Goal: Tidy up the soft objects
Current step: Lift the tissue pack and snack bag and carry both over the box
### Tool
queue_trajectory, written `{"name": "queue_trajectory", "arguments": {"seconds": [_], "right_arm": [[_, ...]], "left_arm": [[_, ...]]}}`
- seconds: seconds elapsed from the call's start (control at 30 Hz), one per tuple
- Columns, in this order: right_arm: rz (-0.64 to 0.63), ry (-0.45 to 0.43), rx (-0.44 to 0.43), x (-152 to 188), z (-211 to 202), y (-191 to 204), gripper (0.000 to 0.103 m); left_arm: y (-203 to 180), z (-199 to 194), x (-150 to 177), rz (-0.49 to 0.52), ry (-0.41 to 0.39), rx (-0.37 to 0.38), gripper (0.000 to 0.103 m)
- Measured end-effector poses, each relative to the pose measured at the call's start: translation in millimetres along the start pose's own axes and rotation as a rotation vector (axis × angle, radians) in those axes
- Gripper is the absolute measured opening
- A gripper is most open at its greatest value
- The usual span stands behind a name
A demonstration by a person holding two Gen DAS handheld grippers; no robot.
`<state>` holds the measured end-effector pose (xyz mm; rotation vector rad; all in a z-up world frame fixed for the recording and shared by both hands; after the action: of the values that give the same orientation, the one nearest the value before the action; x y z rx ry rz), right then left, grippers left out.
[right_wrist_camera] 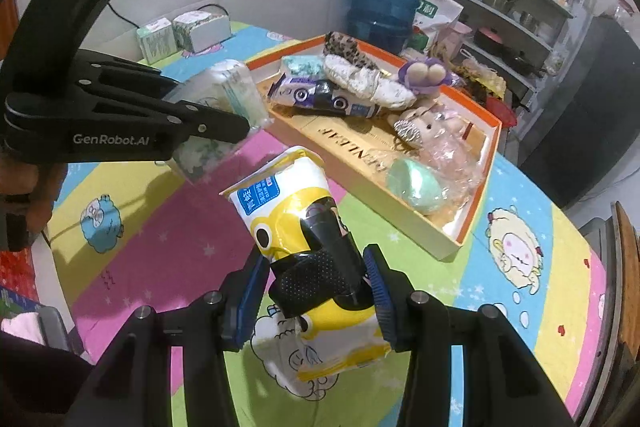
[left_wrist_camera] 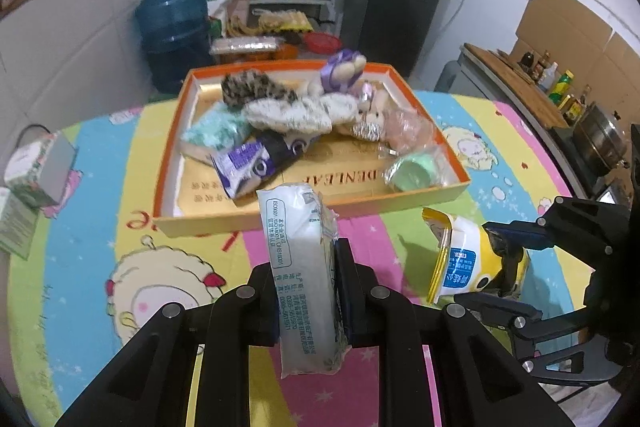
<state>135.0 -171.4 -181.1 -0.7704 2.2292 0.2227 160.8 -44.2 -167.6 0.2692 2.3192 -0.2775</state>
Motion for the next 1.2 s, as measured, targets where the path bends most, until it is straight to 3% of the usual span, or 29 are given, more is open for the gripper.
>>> {"name": "queue_trajectory", "arguments": {"seconds": [0.37, 0.7, 1.2], "right_arm": [[0.036, -0.078, 0.07, -43, -17, -16, 0.049], [0.131, -0.103, 0.132, -85, 6, -61, 0.049], [0.241, -0.046, 0.142, -90, 70, -78, 0.049]], "left_arm": [[4, -19, -55, 0.037, -0.087, -0.03, 0.022], [18, 28, -113, 0.048, -0.1, -0.037, 0.022], [34, 112, -109, 0.053, -0.03, -0.064, 0.022]]}}
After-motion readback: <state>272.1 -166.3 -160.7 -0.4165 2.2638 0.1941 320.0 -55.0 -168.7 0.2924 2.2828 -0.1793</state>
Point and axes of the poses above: each gripper's, at about its wrist camera, not at the fingertips, and z roughly the way its jaws point, y to its left, x to its underside, the point moved 2 cm from there along z, roughly the way its jaws point, and after that the axes turned 11 degrees about -y, right-handed, at the moved point
